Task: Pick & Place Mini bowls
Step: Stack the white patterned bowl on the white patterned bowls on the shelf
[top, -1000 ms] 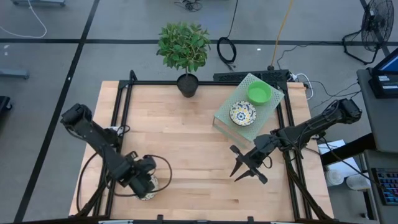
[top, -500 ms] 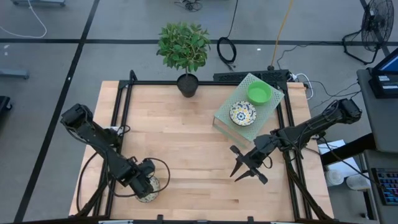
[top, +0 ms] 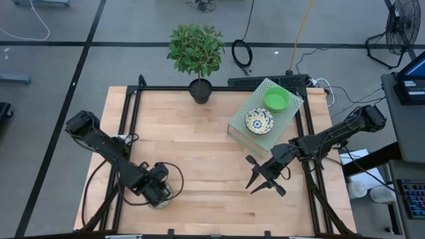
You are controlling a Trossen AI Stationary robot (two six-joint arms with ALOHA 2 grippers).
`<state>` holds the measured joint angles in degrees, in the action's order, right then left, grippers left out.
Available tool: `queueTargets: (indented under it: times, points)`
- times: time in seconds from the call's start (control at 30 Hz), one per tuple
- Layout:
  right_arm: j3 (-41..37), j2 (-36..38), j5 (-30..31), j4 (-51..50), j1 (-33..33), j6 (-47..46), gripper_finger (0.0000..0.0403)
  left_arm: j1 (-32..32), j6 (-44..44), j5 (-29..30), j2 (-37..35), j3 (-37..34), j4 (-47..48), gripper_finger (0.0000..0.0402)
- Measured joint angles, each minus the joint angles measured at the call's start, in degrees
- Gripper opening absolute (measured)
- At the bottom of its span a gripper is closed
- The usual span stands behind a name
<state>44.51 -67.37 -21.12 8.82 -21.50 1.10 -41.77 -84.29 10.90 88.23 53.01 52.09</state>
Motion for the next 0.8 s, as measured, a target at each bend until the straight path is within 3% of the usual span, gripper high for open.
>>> queueTargets:
  times: [0.47,0.53,0.7,0.8]
  points:
    - [0.0,0.0,0.01,-0.02,0.0,0.02,0.0095,11.4,7.43,21.45,0.0,0.02,1.25,0.0161]
    - [0.0,0.0,0.01,-0.02,0.0,0.02,0.0094,14.0,10.12,19.82,0.0,0.04,1.26,0.0161]
    - [0.0,0.0,0.01,-0.05,0.0,0.02,0.0095,17.73,14.14,4.96,-2.71,0.13,1.74,0.0161]
    - [0.0,0.0,0.01,-0.09,0.0,0.22,0.0095,16.78,13.43,3.28,-5.97,0.13,3.36,0.0161]
